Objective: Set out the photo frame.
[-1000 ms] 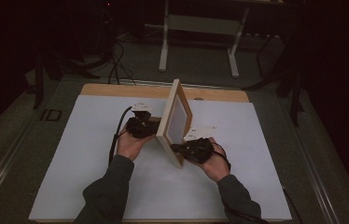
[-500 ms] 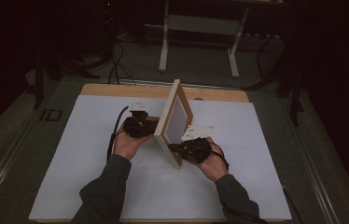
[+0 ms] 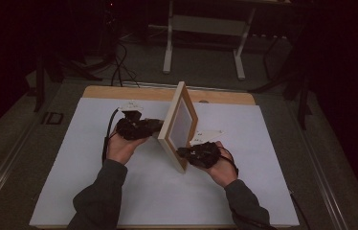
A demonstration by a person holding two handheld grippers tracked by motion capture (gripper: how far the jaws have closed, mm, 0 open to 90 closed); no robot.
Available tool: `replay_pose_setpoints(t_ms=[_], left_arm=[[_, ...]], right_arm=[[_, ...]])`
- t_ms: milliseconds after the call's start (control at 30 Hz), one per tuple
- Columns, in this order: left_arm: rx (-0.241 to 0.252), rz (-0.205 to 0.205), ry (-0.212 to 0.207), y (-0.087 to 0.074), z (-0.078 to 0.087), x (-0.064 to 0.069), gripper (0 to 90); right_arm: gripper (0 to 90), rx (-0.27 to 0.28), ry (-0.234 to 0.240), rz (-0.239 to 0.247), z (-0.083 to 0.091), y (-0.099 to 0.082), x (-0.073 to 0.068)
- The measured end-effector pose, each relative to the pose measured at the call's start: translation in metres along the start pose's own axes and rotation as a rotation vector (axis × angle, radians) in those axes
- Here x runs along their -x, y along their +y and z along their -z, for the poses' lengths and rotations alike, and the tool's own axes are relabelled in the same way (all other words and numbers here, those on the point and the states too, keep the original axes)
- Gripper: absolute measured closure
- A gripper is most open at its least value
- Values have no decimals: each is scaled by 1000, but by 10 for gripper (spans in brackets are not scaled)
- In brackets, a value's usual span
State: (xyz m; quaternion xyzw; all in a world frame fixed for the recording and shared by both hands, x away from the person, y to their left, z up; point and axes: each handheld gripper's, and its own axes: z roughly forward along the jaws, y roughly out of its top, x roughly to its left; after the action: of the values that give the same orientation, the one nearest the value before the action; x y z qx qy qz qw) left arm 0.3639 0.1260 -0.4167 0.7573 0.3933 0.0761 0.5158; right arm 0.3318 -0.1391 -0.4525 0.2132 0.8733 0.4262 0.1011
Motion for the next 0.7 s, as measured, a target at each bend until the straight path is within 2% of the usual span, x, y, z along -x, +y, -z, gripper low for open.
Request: replay_pose_setpoints(t_ms=[267, 400, 567, 700], left_arm=[[62, 31, 22, 4, 13, 7, 558], [92, 51, 39, 6, 18, 11, 514], [81, 62, 32, 7, 20, 17, 444], [74, 58, 10, 8, 18, 23, 420]], right_arm=[[742, -5, -25, -18, 8, -8, 6], [736, -11, -25, -22, 11, -13, 9], [723, -24, -29, -34, 14, -20, 12], [696, -30, -39, -41, 15, -23, 15]])
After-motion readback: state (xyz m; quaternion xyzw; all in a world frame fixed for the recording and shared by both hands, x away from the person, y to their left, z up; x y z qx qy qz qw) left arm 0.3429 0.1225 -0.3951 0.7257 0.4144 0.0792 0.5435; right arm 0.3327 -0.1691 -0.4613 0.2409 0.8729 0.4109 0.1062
